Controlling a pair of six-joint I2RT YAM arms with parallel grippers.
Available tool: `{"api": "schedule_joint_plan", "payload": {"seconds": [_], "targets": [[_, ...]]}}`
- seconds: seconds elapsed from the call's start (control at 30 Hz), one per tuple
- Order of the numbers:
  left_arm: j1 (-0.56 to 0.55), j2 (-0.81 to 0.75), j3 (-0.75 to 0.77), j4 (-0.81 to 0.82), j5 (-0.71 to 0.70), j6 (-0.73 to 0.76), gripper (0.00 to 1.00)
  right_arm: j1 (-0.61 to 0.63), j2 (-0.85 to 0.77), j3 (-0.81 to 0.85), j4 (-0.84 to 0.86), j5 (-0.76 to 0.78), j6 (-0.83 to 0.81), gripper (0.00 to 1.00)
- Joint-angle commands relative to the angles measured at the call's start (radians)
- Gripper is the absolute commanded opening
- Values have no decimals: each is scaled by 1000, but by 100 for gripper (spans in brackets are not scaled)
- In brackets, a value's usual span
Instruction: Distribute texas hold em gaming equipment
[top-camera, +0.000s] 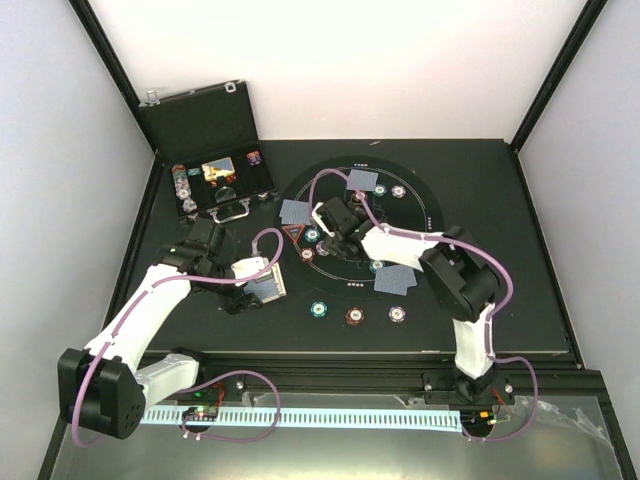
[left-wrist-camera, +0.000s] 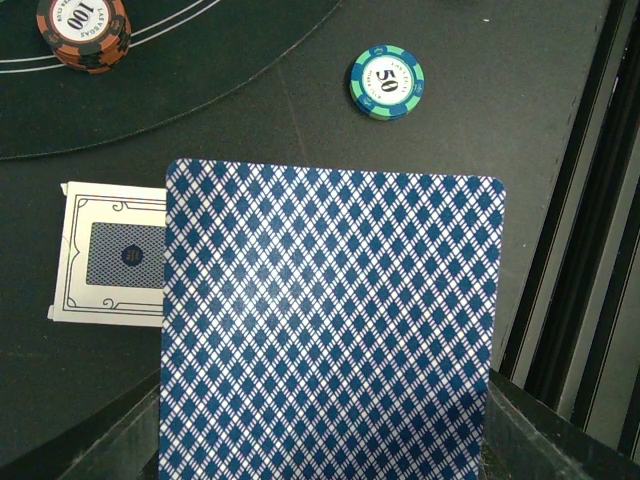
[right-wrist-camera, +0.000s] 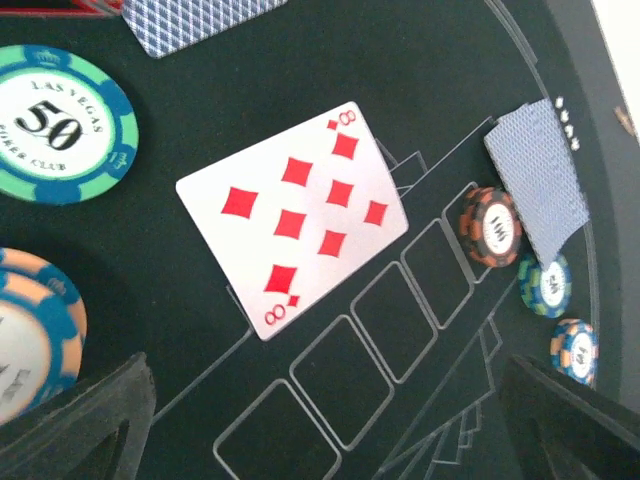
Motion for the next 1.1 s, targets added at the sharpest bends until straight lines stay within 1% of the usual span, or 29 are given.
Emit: {"api": "schedule_joint_plan", "payload": {"seconds": [0.0,0.13,0.23,0.27,0.3,0.33,0.4,0.43,0.5,0.57,0.6,0.67,0.7,0.8,0.97,1.07], "targets": [[0,-27,31,-9,24,2,2,4,-114,-29,-29,-25,88,99],[0,-26,31,-8,25,1,2,-2,-215,-63,-12,30,152,100],[0,-28,32,-7,27,1,2,-23,-312,-86,32,108,286,100],[0,-29,33,-7,28,0,2,-40,-347,-89,31,118,354,100],[0,-29,34,-7,29,0,2,-64,-385,-88,22,87,433,100],[0,-30,33,-7,29,0,2,-101,-418,-84,2,5,518,100],[0,-31,34,-7,29,0,2,-204,-455,-60,-43,-246,695,100],[0,-32,33,-7,29,0,2,-251,-456,-44,-66,-353,754,100],[0,-33,33,-7,30,0,2,-314,-429,-5,-117,-577,818,100],[0,-35,33,-7,31,-1,1,-324,-396,25,-152,-796,835,100],[0,-35,32,-5,32,-1,2,-321,-393,7,-121,-880,863,100],[0,-35,32,-2,33,-3,2,-308,-422,-79,-4,-1001,957,100],[0,-35,32,-2,35,-3,2,-297,-435,-123,45,-1039,1023,100],[0,-34,32,3,36,-4,2,-239,-458,-218,146,-1116,1122,100],[0,-28,33,9,38,-6,2,-107,-442,-269,188,-1149,1211,95],[0,-26,34,12,40,-10,2,-35,-424,-312,312,-1183,1295,93]]}}
